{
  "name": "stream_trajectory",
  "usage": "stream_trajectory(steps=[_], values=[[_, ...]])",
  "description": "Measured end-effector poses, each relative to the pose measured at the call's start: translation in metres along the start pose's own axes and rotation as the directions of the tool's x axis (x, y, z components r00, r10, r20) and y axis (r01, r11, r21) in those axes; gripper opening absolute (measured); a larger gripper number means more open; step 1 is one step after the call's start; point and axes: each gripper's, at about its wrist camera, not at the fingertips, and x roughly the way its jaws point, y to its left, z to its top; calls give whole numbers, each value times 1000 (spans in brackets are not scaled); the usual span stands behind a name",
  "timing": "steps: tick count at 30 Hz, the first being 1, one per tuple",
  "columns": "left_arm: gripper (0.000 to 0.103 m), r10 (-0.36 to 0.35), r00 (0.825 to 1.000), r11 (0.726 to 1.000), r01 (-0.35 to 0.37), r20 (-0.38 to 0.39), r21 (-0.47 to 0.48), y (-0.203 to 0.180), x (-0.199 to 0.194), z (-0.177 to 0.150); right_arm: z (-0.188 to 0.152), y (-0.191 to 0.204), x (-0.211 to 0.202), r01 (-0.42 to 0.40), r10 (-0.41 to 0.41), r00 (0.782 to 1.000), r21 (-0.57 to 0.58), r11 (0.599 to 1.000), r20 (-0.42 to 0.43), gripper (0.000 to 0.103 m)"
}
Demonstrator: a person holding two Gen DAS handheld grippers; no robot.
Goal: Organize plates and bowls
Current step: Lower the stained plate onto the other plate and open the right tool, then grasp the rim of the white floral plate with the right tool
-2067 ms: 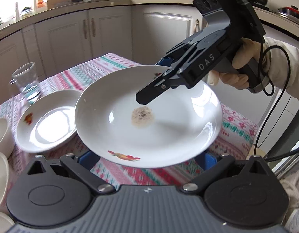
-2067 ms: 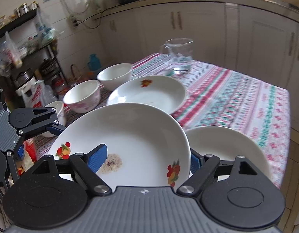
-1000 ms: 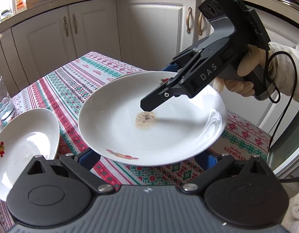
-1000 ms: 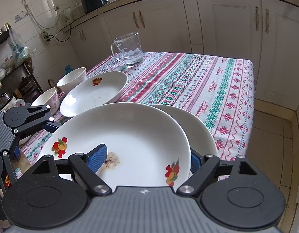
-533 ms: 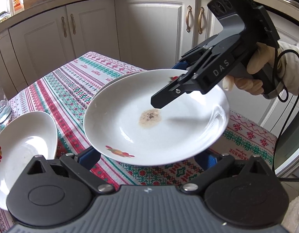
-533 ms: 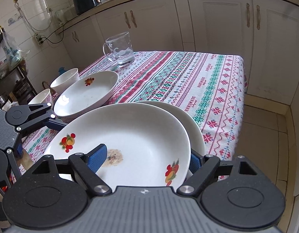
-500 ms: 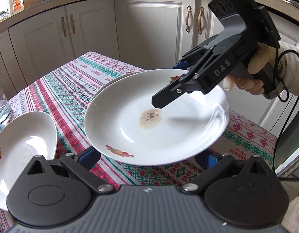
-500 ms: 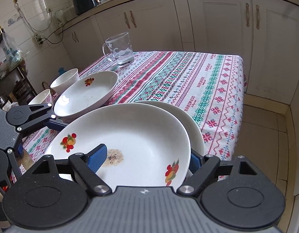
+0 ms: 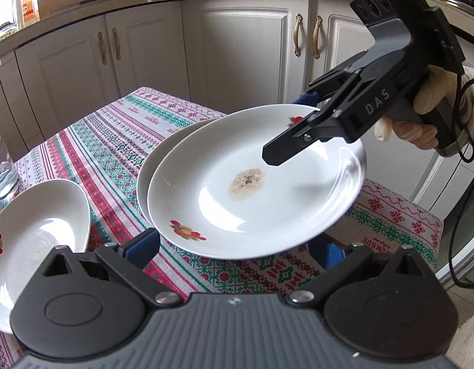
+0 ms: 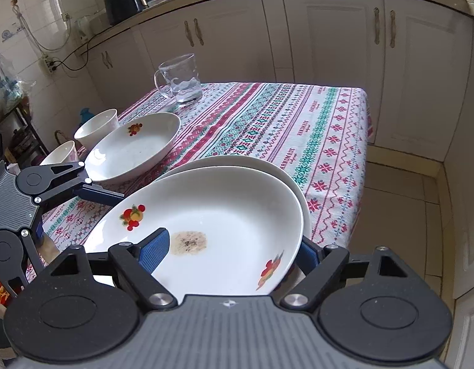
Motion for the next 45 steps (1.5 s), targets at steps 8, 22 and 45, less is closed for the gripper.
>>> stream_trajectory(steps=[8, 22, 45], values=[[102, 31, 999, 1000, -31, 26, -4, -6, -9, -2, -2, 5, -9, 51, -51, 999, 24, 998, -2, 89], [101, 179, 976, 966, -151, 124, -209, 4, -67, -21, -17, 26, -13, 149, -149, 988, -3, 989, -45, 94], [102, 509, 859, 758, -474, -48, -448, 41, -56, -65, -1, 115, -25, 48, -42, 999, -213, 976, 33, 103]])
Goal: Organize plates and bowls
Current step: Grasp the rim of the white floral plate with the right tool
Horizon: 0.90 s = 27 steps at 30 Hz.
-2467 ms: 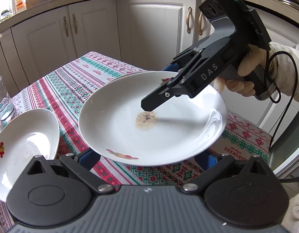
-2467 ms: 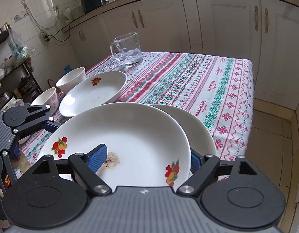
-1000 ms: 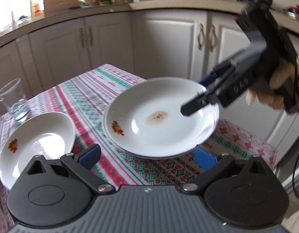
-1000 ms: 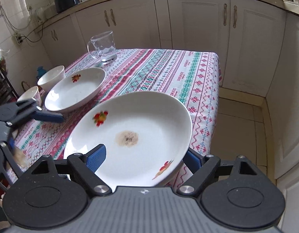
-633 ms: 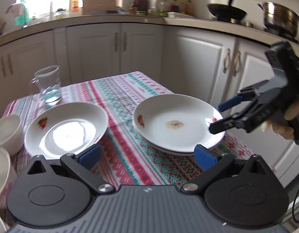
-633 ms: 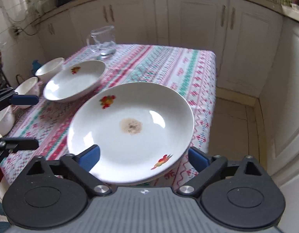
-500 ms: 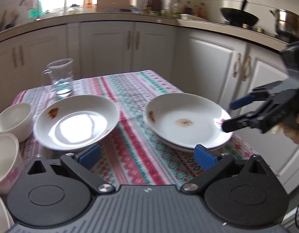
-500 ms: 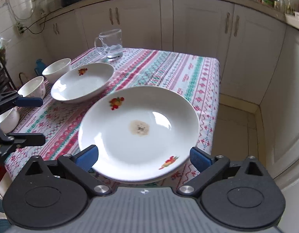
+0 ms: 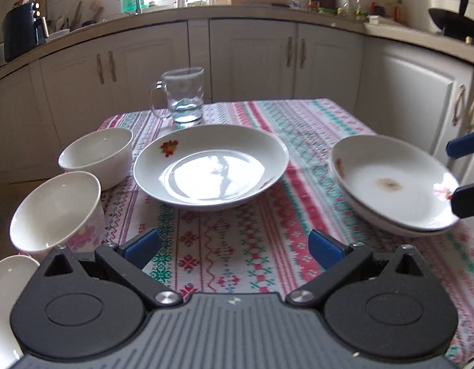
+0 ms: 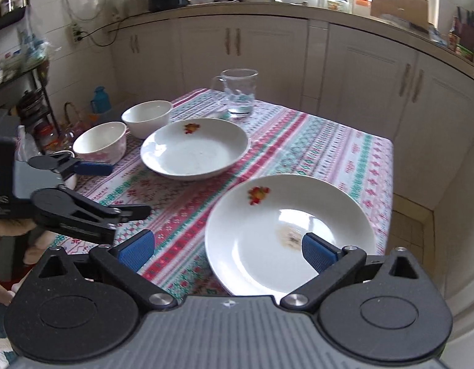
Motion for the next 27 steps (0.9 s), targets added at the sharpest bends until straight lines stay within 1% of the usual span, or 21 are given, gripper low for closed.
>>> stream_trajectory(steps=[3, 7, 12, 14, 21, 27], values=[[102, 19, 1000, 1000, -19, -17, -15, 4, 14, 2, 8, 0, 11, -17, 17, 1000, -12, 1000, -13, 103], [102, 26, 999, 999, -27, -33, -23, 7, 32, 5, 21, -4, 28, -42, 41, 999, -29, 999, -31, 103], [103, 24, 997, 999, -27, -72, -42, 12, 55, 7, 43, -11, 53, -74, 71, 996, -63, 995, -52, 103], [103, 10, 998, 998, -14, -66, -64, 15, 59, 8, 51, -14, 63, -81, 77, 995, -75, 994, -61, 103], [103, 19, 998, 997, -24, -63, -74, 16, 68, 13, 84, -21, 100, -148, 135, 986, -143, 979, -95, 103], [103, 27, 998, 996, -32, -60, -83, 16, 69, 13, 115, -30, 137, -226, 203, 969, -175, 958, -139, 103]])
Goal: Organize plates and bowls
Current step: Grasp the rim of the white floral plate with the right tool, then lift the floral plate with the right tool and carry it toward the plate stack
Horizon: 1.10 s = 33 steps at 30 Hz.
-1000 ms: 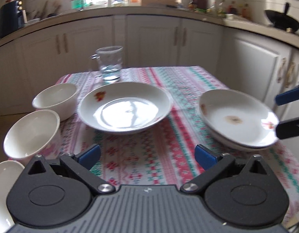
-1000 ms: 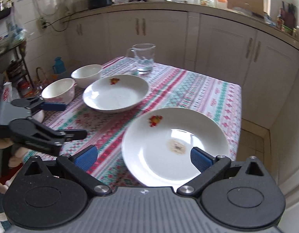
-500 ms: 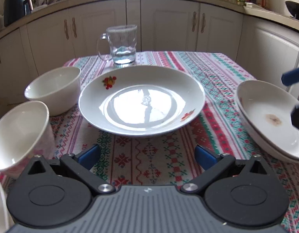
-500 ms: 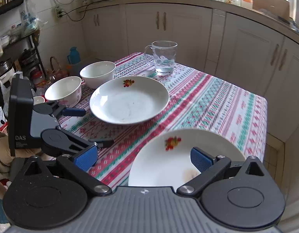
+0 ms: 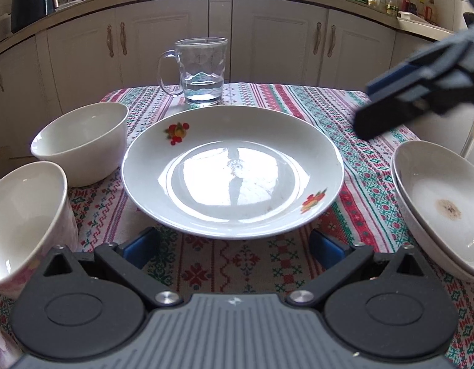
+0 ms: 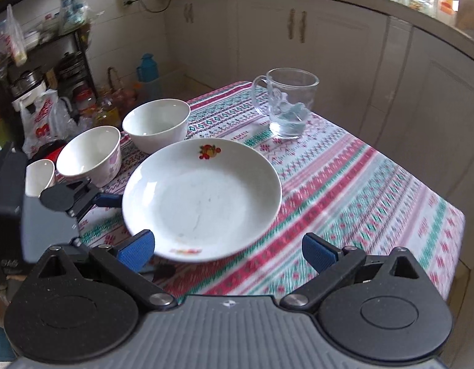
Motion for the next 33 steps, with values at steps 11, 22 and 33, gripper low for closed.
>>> stream_trajectory(steps=[11, 22, 33], values=[[103, 5, 1000, 1000, -5, 2, -4, 0, 5, 4, 49, -30, 73, -146, 138, 987, -89, 985, -82, 103], [102, 11, 1000, 1000, -11, 5, -6, 4, 5, 6, 75, -47, 131, -293, 278, 948, -80, 953, -154, 84], [100, 11, 1000, 1000, -11, 20, 4, 2, 4, 6, 75, -55, 139, -360, 350, 921, -31, 932, -173, 81]])
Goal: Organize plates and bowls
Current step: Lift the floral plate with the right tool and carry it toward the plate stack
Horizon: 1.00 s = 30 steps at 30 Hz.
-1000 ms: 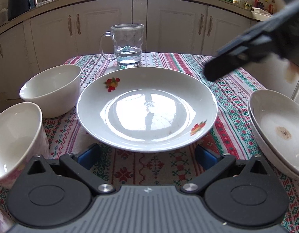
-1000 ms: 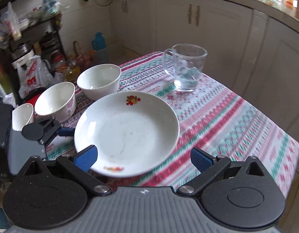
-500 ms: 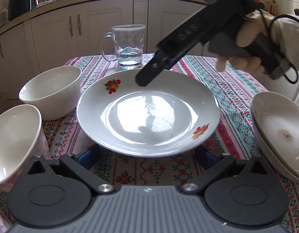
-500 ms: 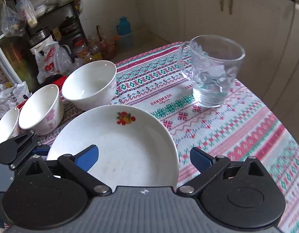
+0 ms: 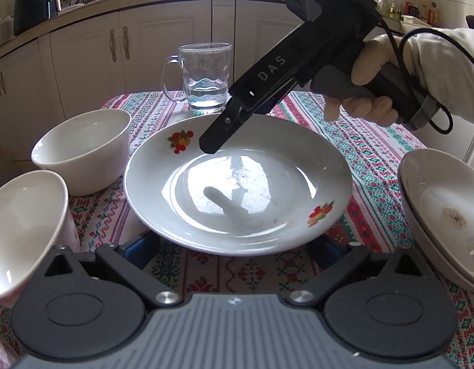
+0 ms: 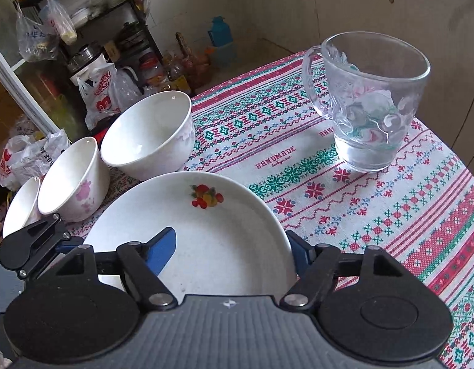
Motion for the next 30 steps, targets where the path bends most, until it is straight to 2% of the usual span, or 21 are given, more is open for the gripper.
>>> stream_trajectory(steps=[16, 30], values=[[100, -14, 1000, 998, 15, -14, 59, -1, -8, -4, -10, 14, -9, 31, -31, 999, 27, 999, 4, 81], [100, -62, 998, 991, 63, -7, 118, -3, -54, -6, -39, 53, -40, 51, -54, 997, 69, 996, 52, 82]])
